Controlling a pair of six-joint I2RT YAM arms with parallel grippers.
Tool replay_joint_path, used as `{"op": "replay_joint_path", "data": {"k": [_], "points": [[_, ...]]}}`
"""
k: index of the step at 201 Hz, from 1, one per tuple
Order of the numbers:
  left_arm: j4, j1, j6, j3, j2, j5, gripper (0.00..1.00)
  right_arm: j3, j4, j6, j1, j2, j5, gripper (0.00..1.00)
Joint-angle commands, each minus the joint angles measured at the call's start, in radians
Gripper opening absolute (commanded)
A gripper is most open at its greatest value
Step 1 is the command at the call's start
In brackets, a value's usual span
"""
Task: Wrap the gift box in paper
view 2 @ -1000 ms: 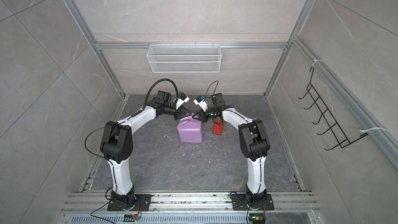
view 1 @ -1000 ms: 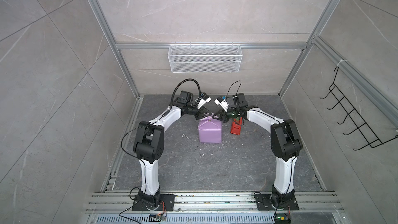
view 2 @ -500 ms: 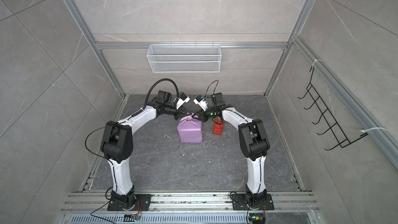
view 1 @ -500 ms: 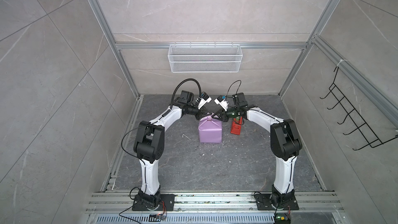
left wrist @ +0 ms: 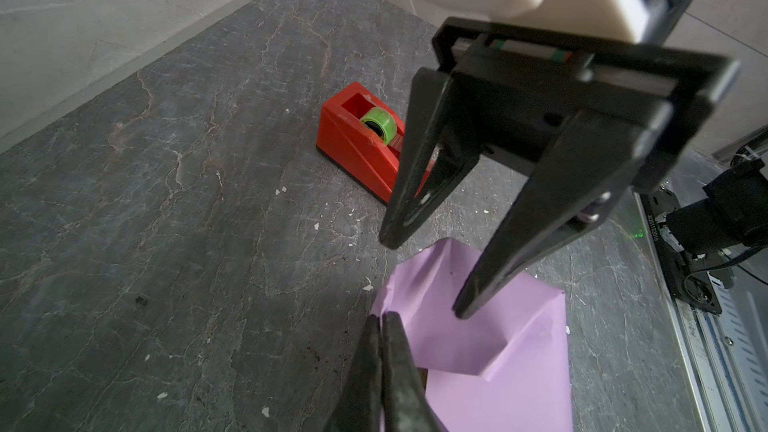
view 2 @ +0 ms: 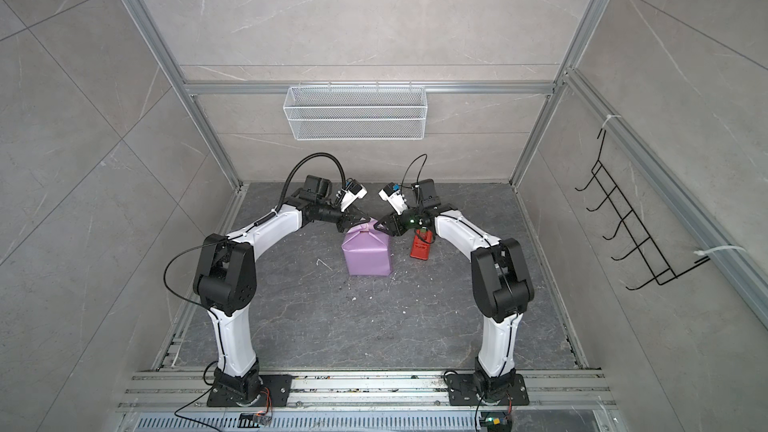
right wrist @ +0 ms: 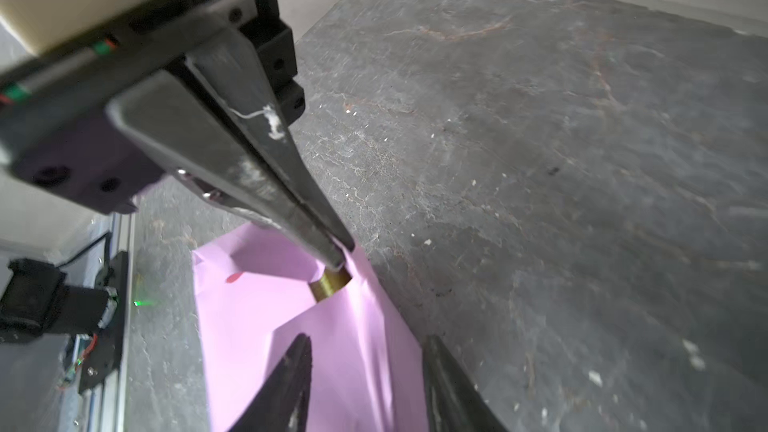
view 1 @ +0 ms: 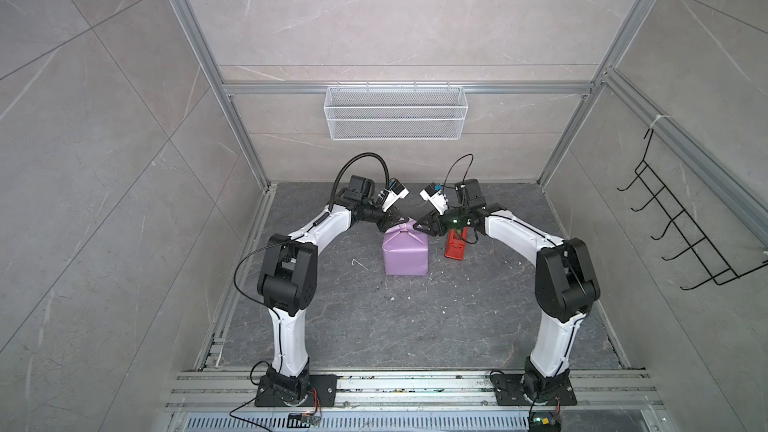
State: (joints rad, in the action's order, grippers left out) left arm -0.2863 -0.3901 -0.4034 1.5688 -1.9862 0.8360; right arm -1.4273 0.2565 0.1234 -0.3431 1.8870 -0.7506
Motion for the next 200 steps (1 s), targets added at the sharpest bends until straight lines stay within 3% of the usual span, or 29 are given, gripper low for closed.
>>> {"op": "replay_joint_path", "data": {"k": [1,111,200], "points": [[0.033,-0.009,0.009,-0.015,0.065,-0.018,0.0,0.058,-0.005,-0.083,-0.011,-0.06,0.073,0.48],[0.088,-0.05,0.043,-0.158,0.186,-0.103,0.0,0.21,-0.024,-0.284,-0.088,-0.125,0.281,0.53],[0.148,-0.088,0.096,-0.275,0.264,-0.168,0.0,0.272,-0.066,-0.325,-0.094,-0.163,0.302,0.54]]}}
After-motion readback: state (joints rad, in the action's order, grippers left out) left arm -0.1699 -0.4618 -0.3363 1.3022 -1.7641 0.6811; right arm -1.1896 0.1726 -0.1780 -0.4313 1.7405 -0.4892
